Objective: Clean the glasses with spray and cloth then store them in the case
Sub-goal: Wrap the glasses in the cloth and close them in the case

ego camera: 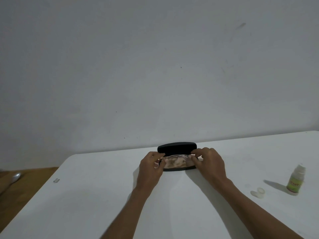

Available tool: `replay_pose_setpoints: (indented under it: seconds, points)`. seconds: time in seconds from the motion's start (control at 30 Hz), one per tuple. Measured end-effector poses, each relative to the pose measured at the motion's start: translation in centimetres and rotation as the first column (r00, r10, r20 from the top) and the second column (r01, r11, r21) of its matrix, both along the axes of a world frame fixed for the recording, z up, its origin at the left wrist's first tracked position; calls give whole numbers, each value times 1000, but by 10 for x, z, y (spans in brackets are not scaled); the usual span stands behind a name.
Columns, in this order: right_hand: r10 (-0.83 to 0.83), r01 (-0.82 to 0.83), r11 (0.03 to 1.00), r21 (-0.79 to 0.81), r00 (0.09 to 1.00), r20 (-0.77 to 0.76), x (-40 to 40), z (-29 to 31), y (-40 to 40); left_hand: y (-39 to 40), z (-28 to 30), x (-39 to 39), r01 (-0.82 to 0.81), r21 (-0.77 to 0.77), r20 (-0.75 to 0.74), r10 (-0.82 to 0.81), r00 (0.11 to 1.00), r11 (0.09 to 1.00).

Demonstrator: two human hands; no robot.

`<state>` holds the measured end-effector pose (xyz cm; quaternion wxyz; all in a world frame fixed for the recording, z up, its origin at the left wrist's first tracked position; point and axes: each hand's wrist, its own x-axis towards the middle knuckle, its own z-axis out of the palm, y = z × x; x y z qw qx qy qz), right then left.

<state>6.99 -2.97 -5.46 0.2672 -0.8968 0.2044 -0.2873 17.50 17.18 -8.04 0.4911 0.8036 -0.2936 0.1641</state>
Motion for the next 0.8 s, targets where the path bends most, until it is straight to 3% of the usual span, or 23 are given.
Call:
replay_pose_setpoints:
  seconds: [0.13, 0.2, 0.3, 0.4, 0.8]
  points:
    - [-45, -3, 963, 269, 984, 172, 2, 15, -5, 0, 15, 3, -159, -156, -79, 148, 986, 975]
    - [9, -61, 906, 418, 992, 126, 10, 24, -11, -4, 30, 8, -191, -157, -237, 151, 960, 969]
    - [98, -122, 810, 574, 993, 73, 23, 31, -20, -10, 44, 20, -104, -81, -441, 58, 896, 991]
    - [127, -121, 784, 609, 991, 33, 30, 29, -25, -10, 40, 32, -9, -20, -476, -2, 879, 1000]
    - [260, -191, 771, 607, 965, -27, 21, 30, -37, 7, 45, 30, 129, -213, -668, -241, 704, 968]
